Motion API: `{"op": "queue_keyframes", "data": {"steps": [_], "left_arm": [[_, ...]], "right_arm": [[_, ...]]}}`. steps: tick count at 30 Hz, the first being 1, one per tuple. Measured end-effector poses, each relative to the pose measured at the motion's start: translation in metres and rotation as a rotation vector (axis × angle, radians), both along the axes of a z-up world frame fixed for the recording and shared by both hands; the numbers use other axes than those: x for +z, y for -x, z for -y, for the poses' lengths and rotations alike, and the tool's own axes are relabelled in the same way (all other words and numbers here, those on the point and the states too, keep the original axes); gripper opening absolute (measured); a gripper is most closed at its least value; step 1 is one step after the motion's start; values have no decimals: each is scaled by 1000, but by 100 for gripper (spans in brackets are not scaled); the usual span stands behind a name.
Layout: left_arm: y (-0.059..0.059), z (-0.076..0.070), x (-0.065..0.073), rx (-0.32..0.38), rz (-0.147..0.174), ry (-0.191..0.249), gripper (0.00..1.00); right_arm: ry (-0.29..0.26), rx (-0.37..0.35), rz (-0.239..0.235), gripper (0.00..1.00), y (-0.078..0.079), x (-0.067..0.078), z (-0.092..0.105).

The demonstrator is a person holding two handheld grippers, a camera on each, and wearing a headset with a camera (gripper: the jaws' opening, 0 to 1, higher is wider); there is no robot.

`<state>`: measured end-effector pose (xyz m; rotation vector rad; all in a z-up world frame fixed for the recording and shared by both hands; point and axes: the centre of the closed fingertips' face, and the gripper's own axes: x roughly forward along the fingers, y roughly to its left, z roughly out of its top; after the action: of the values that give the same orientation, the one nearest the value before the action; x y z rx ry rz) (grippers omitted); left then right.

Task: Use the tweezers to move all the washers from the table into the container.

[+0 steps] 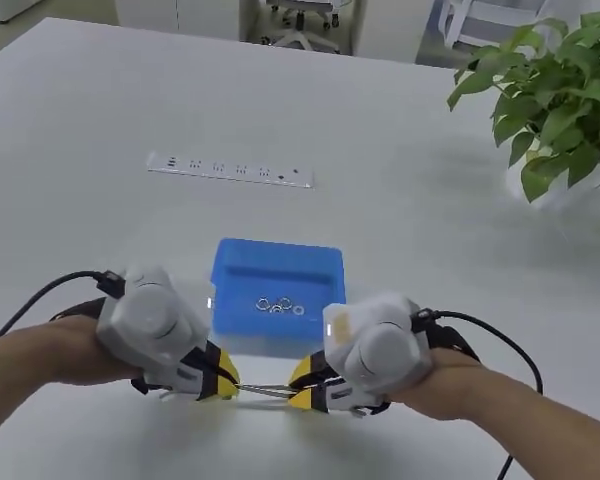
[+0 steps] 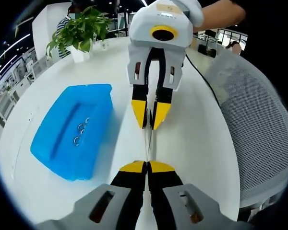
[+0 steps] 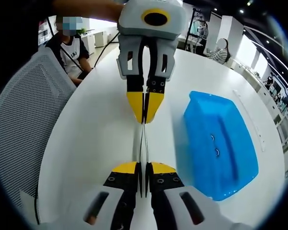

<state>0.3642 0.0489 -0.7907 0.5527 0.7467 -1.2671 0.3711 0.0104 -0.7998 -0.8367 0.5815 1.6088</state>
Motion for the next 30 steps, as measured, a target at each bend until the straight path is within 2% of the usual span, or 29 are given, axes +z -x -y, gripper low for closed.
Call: {"op": "queue_keyframes", "data": {"steps": [10, 16, 30], "left_arm": [[1, -4, -9, 5, -27, -15, 5], [2, -5, -13, 15, -36, -18, 5], [1, -5, -14, 21, -34, -18, 6]], "right_arm": [[4, -12, -24, 10, 3, -6, -3], [3, -12, -19, 11, 2, -6, -4], [9, -4, -10, 12, 3, -6, -3]]}}
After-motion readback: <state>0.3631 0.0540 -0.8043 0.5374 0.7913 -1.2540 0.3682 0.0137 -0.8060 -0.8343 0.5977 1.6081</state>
